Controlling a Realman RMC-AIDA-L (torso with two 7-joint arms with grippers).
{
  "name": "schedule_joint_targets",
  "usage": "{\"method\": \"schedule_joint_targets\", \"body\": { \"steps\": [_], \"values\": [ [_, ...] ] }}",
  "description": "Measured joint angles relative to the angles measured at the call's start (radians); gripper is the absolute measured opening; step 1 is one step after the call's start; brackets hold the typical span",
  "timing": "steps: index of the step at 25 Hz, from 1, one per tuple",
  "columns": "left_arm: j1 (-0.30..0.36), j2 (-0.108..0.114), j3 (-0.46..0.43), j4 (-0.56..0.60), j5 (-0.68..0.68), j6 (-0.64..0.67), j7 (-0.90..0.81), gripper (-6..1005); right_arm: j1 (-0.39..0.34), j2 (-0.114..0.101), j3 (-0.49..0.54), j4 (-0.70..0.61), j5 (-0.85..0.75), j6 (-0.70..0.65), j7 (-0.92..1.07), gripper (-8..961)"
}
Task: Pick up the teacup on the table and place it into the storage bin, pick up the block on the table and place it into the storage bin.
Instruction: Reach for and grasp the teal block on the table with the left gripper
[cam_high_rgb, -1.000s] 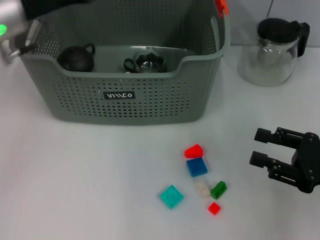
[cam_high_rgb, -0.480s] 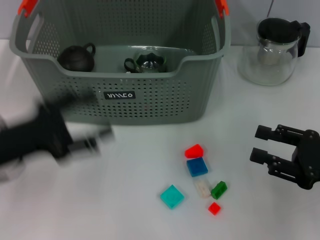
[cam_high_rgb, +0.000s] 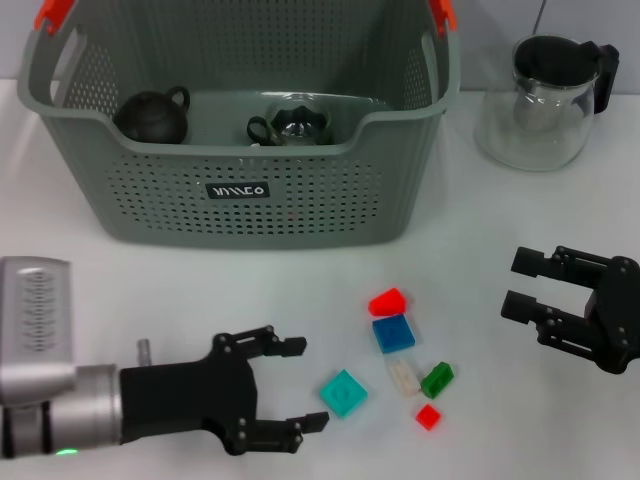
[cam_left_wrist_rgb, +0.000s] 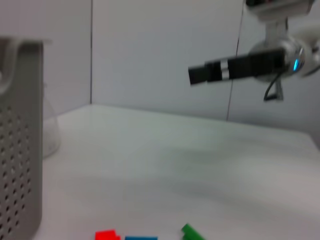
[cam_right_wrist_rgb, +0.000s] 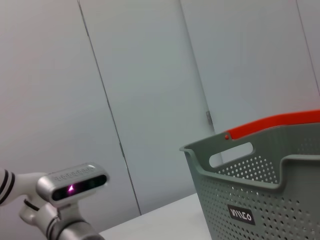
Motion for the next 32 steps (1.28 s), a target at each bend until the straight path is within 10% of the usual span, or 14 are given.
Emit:
{"method": "schedule_joint_targets", "body": {
  "steps": [32],
  "values": [
    [-0.114,-0.009,0.035,-0.245,-0.038,-0.3,0.256,841,-0.007,0.0,0.0,0.001,0.003,-0.001,0.005,609]
  ]
}}
